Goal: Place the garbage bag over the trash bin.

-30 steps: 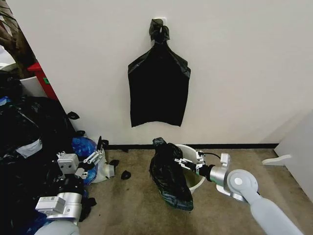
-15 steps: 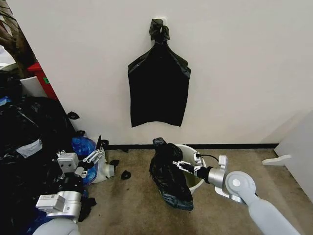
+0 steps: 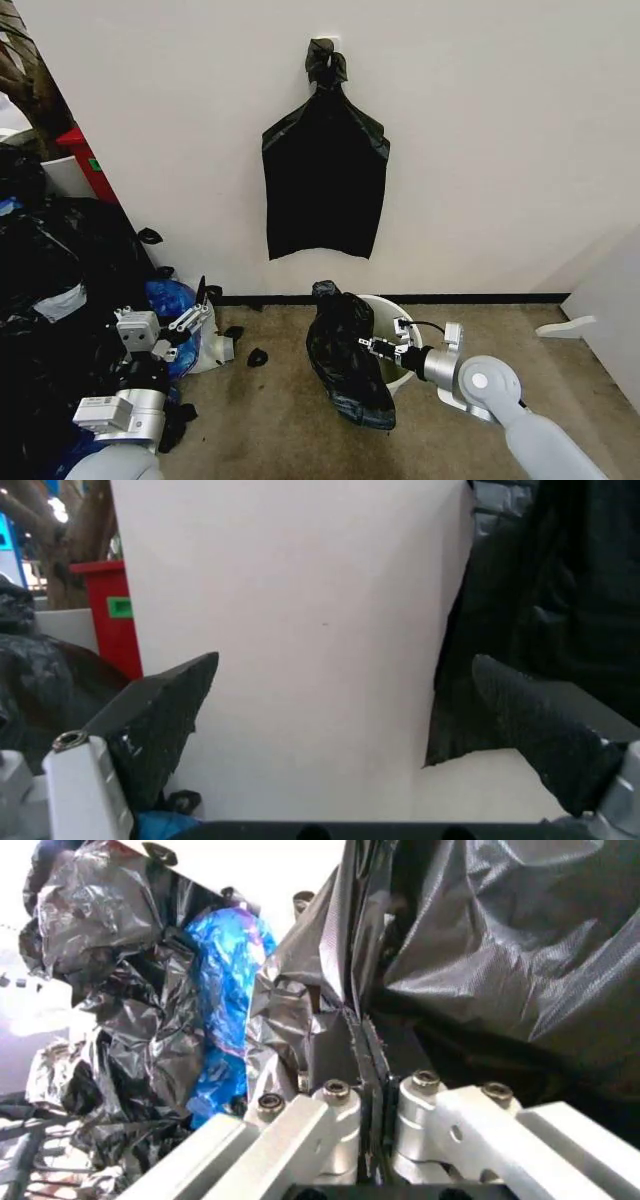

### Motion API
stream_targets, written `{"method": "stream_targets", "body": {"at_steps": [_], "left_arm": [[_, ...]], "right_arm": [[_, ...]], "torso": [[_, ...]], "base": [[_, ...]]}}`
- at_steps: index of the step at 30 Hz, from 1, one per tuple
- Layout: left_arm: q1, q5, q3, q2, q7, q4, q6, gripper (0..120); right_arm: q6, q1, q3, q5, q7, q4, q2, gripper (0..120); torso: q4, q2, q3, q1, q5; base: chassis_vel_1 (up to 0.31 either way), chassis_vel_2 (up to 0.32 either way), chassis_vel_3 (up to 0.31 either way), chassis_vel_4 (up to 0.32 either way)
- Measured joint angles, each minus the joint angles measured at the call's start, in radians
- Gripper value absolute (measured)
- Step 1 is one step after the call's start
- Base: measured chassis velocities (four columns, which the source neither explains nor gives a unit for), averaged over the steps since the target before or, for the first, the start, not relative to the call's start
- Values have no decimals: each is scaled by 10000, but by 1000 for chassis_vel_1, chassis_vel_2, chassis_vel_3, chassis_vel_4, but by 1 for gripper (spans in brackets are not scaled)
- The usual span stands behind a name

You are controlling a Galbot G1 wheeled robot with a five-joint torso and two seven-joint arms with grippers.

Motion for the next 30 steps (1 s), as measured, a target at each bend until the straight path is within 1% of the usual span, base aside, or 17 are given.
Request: {"method": "stream_targets", "body": {"at_steps": [6,11,13,16,17,19,20,24,25,26,27,29,30], "left_arm": [[-15,18,73,18,5,30,0,100],[-40,96,330,61,11,106,0,100],[-42,183,552,88,12,139,0,100],[-39,467,1259,218,175,326,5,100],[-39,467,1259,218,175,326,5,100],[-134,578,1438,390,379,605,41,100],[-299,507,1556,644,483,847,192,100],[-1102,-215,1853,1412,683,1396,984,100],[-1102,-215,1853,1412,683,1396,984,100],[-1336,-392,1936,1595,730,1533,1161,100],[-1383,-438,1962,1636,742,1559,1202,100],[-1962,-1167,2643,2175,769,1779,1790,100],[-2121,-1355,2847,2273,770,1808,1935,100]], "right_arm": [[31,-35,28,-46,37,82,-7,0],[50,-110,106,-34,242,271,-42,0],[49,-133,141,18,413,360,-74,0],[38,-138,287,161,766,736,-228,0],[38,-138,287,161,766,736,-228,0],[18,-151,307,192,959,992,-370,0],[-1,-190,291,189,1083,1147,-452,0],[-6,-289,209,23,1273,1282,-473,0],[-6,-289,209,23,1273,1282,-473,0],[-6,-319,205,11,1316,1315,-502,0],[-6,-323,205,10,1322,1317,-508,0],[0,-348,187,-50,1420,1316,-544,0],[0,-334,161,-64,1471,1298,-535,0]], "torso": [[0,0,0,0,1],[-1,0,0,0,0],[-1,0,0,0,1],[0,0,0,0,2],[0,0,0,0,2],[0,0,0,0,-1],[0,0,0,0,-1],[-1,0,0,0,-1],[-1,0,0,0,-1],[-1,0,0,0,-1],[-1,0,0,0,-1],[-2,0,0,0,-1],[-1,0,0,0,-1]], "base": [[0,0,0,0],[0,0,0,0],[0,0,0,0],[0,0,0,0],[0,0,0,0],[0,0,0,0],[0,0,0,0],[0,0,0,0],[0,0,0,0],[0,0,0,0],[0,0,0,0],[0,0,0,0],[0,0,0,0]]}}
